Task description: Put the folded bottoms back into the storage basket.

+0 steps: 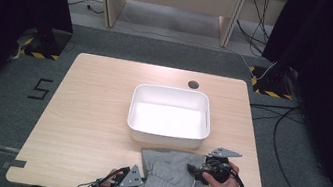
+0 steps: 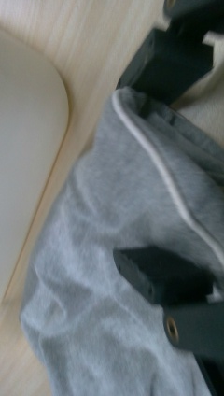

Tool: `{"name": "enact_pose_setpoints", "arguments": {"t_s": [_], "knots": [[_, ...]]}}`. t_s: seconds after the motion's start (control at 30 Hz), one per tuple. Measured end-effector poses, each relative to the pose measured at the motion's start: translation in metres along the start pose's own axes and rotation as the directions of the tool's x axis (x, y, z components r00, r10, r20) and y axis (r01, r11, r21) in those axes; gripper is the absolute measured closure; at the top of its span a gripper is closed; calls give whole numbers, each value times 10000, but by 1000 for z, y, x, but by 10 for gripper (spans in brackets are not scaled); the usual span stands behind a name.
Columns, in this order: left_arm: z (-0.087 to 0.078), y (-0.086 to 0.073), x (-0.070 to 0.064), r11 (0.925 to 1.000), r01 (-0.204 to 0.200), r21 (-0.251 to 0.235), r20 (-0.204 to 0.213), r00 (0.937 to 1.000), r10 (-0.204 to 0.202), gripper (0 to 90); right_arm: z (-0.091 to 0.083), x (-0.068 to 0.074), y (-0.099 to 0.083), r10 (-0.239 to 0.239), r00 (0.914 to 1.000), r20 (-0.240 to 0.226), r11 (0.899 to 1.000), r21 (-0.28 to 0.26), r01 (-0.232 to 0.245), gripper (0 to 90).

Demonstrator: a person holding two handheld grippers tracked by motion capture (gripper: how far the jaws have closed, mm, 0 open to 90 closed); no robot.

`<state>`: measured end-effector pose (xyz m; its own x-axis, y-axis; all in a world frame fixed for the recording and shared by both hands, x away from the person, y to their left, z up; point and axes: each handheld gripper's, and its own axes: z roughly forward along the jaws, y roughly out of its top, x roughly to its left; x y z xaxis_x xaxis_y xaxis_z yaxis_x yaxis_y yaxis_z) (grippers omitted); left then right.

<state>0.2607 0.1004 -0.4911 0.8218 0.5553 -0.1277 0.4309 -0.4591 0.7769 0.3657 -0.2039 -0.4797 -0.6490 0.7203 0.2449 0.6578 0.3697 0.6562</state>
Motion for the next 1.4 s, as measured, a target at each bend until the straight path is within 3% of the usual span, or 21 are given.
{"name": "enact_pose_setpoints", "arguments": {"t_s": [0.03, 0.07, 0.13, 0.2, 0.33, 0.4, 0.67, 0.87, 1.07, 1.23, 1.37, 1.4], "knots": [[0, 0, 0, 10000, -11, -11, 0, 10000, 11, 586, 0, 1, 0, -48, 10000, -21, 10000, 33, 48, 283], [0, 0, 0, 10000, -11, -8, 8, 10000, 11, 587, -1, 3, -1, -133, 9998, -149, 9999, 53, 134, 371], [0, 0, 0, 10000, -51, -20, -4, 10000, 51, 587, -1, 3, -1, -126, 9998, -166, 9999, 19, 127, 391], [0, -1, -1, 9999, -115, -70, 67, 9999, 116, 618, -2, 4, -3, 10, 9999, -120, 10000, -64, -11, 475], [-2, -1, -2, 9991, -373, -179, 62, 9993, 374, 702, -3, 6, -8, 90, 9999, -143, 9974, -715, -100, 584], [-2, -2, -3, 9985, -486, -250, -27, 9988, 486, 735, -9, 10, -9, -235, 9997, 47, 9940, -1064, 239, 643], [-13, 3, -8, 9966, -614, -542, 248, 9977, 628, 764, -24, 29, -2, -868, 9960, 219, 9812, -1709, 892, 665], [-25, 11, -9, 9961, -331, -824, 641, 9972, 384, 767, -40, 46, 7, -1368, 9899, 361, 9683, -2058, 1413, 668], [-47, 27, -11, 9915, -376, -1245, 865, 9951, 486, 767, -61, 59, 17, -1673, 9855, 285, 9522, -2543, 1690, 669], [-59, 39, -11, 9907, -640, -1198, 810, 9940, 740, 767, -76, 67, 26, -1888, 9817, 251, 9403, -2837, 1881, 669], [-69, 52, -7, 9895, -641, -1293, 917, 9929, 763, 766, -89, 71, 44, -2191, 9754, 248, 9314, -2924, 2167, 669], [-74, 60, -6, 9871, -848, -1361, 819, 9920, 965, 767, -92, 73, 52, -2333, 9719, 303, 9277, -2928, 2318, 669]]}}
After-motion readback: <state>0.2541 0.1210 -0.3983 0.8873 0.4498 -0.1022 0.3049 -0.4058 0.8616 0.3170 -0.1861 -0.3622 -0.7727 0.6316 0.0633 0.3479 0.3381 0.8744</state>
